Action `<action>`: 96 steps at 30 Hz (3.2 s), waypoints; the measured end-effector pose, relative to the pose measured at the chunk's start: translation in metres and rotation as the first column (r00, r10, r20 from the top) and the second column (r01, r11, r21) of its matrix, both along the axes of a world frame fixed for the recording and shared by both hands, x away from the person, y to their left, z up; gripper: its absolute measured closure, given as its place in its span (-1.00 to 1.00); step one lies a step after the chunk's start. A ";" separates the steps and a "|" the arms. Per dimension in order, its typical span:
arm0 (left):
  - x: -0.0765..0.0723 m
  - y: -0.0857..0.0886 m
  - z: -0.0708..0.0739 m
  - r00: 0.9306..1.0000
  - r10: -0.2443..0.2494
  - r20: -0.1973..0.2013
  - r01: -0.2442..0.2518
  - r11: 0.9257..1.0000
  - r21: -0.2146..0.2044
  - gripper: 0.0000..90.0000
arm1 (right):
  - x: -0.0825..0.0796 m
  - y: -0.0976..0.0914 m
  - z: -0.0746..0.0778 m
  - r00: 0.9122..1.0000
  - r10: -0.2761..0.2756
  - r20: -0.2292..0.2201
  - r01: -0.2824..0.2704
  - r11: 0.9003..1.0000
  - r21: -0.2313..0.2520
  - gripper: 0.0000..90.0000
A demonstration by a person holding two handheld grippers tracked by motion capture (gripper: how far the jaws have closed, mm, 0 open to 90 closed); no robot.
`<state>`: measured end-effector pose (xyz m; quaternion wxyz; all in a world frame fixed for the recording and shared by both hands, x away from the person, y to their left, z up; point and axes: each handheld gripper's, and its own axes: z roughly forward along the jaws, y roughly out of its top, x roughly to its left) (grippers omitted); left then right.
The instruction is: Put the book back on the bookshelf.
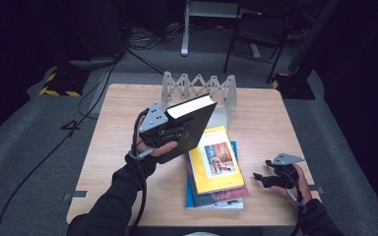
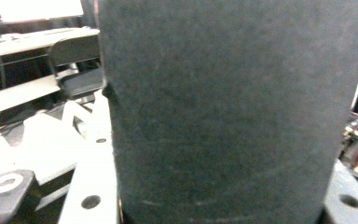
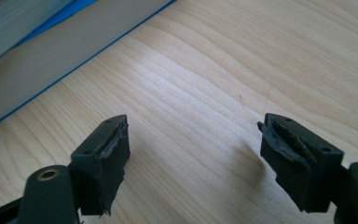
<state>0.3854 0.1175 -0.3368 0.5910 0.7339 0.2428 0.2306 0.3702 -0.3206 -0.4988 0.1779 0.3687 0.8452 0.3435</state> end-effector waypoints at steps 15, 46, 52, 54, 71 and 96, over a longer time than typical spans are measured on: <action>0.019 0.029 0.005 0.986 0.164 0.009 -0.164 0.986 -0.011 0.15 | 0.001 -0.001 -0.002 1.000 -0.005 -0.010 0.005 1.000 0.027 -0.48; 0.099 0.002 0.006 0.892 0.450 -0.051 -0.451 0.893 0.000 0.15 | 0.000 -0.001 -0.003 1.000 -0.002 -0.010 0.003 0.999 0.037 -0.47; 0.109 0.001 -0.003 0.876 0.478 -0.066 -0.479 0.878 0.006 0.15 | 0.000 -0.001 -0.003 1.000 0.000 -0.009 0.000 0.999 0.040 -0.47; 0.112 0.001 -0.008 0.872 0.483 -0.082 -0.485 0.875 0.001 0.15 | 0.000 0.000 -0.003 1.000 0.004 -0.007 -0.004 0.999 0.039 -0.47; 0.117 -0.001 -0.045 0.867 0.482 -0.128 -0.485 0.874 0.004 0.15 | 0.000 0.001 -0.003 1.000 0.012 -0.006 -0.012 0.999 0.042 -0.47; 0.070 0.032 -0.061 0.907 0.392 -0.154 -0.387 0.920 0.060 0.09 | -0.002 0.003 -0.002 1.000 0.008 0.001 -0.008 1.000 0.027 -0.47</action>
